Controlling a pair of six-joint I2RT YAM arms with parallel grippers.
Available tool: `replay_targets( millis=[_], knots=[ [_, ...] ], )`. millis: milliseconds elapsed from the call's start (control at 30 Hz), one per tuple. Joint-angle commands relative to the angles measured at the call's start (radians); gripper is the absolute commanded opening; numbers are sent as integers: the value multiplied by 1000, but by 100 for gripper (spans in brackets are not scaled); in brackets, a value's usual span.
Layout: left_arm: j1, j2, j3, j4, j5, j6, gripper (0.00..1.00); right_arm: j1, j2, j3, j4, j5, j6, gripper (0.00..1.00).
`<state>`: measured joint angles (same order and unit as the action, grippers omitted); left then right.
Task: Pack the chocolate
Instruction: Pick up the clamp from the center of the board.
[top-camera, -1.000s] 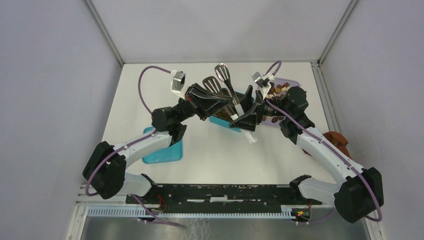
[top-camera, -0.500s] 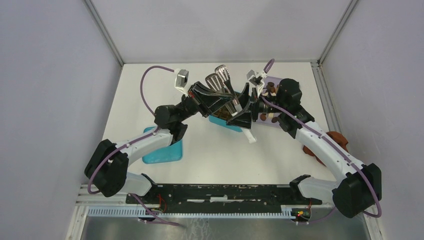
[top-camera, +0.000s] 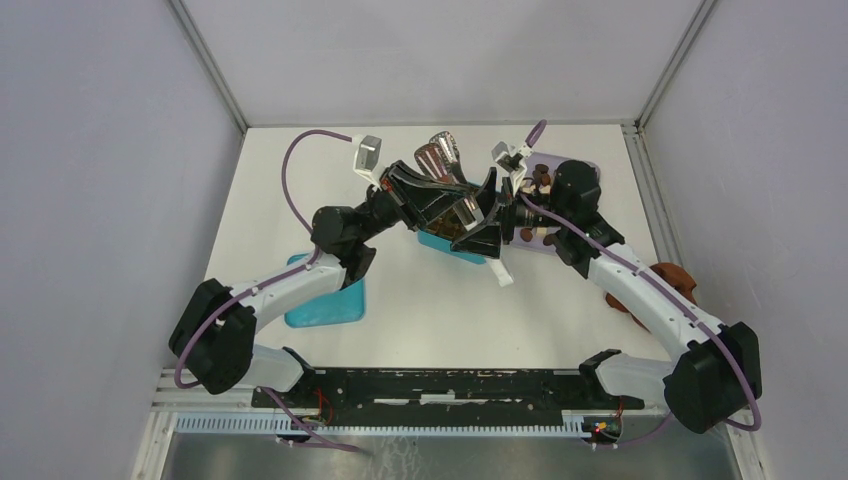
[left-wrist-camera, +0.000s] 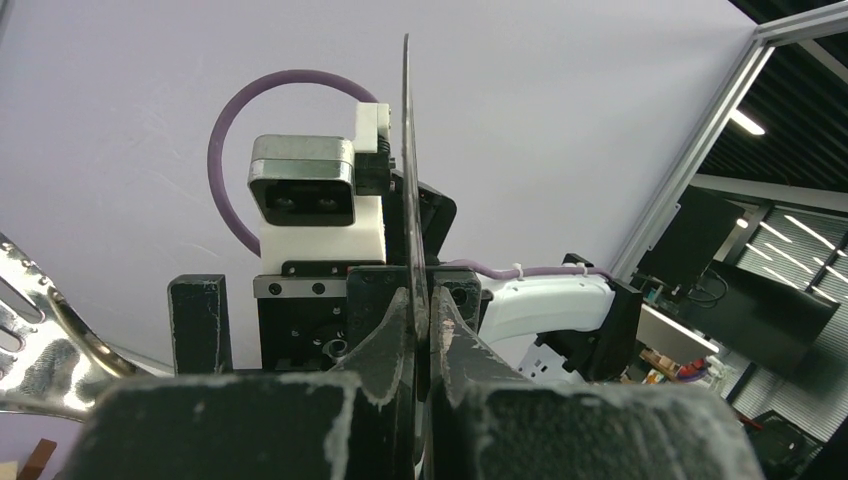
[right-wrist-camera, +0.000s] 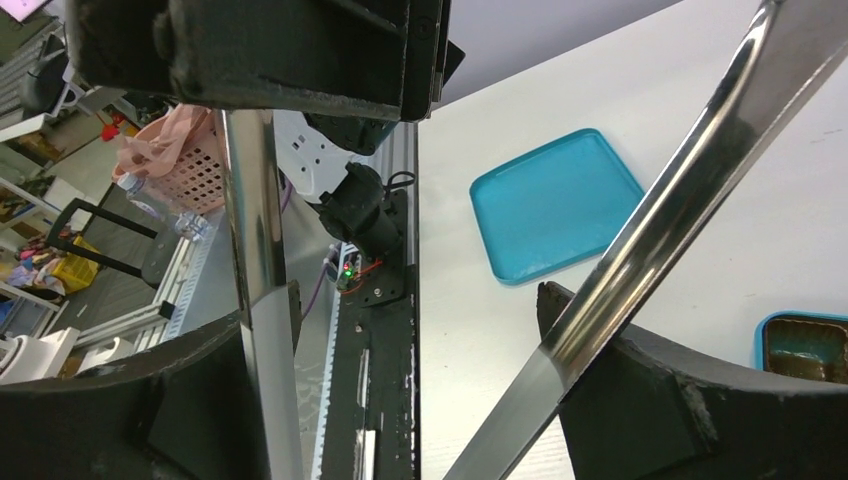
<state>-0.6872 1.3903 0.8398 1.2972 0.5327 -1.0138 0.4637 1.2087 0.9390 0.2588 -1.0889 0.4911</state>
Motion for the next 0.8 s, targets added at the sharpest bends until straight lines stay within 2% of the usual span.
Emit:
replay_targets(
  millis=[0,333,767],
  knots=[
    [-4,-18,25,74,-51,18,2,13,-5,-12,131,-28,65,94],
    [-1,-29,18,51,-77,35,2,13,-15,-23,142,-24,63,87],
    [1,-50,0,22,-122,67,2,13,-19,-22,104,-19,22,86]
  ],
)
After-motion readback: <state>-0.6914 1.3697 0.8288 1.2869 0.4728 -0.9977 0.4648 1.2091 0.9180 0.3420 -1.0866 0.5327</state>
